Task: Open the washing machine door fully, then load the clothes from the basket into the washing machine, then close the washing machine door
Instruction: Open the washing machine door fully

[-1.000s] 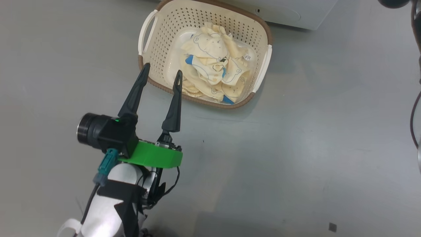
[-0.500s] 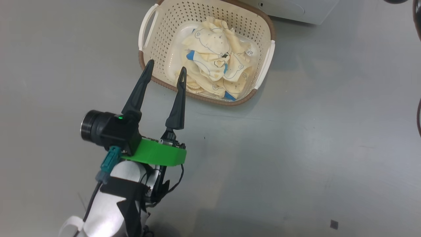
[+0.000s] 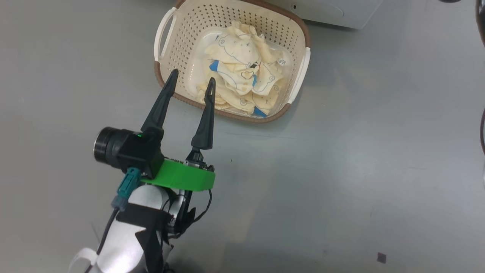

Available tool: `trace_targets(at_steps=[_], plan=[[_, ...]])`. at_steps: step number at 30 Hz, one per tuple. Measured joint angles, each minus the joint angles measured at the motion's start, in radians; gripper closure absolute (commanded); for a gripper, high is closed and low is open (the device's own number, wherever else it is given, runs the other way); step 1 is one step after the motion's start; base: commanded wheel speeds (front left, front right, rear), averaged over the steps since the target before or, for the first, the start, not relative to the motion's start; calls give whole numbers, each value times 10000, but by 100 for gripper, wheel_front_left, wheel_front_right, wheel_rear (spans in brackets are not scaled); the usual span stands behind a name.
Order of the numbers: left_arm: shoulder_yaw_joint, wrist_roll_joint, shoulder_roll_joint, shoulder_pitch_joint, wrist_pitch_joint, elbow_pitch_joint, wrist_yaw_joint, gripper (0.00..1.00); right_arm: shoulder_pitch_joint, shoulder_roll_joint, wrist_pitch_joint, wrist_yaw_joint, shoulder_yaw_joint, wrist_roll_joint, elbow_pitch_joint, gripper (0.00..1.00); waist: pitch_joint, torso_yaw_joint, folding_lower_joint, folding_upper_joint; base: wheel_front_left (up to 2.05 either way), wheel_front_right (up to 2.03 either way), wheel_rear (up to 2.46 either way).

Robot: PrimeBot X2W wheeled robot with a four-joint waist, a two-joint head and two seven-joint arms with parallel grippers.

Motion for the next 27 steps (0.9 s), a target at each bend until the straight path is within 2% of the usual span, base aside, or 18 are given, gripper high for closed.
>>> trace_targets(at_steps=[17, 27], plan=[[17, 19, 2, 9, 0, 184, -4, 0, 1183, 203, 1032, 0, 142, 548, -834, 100, -384, -243, -2, 0, 0, 0, 0], [98, 33, 2, 130, 0, 416, -6, 0, 2450, 313, 1745, 0, 746, 1346, -1843, 100, -824, -425, -1, 0, 0, 0, 0]])
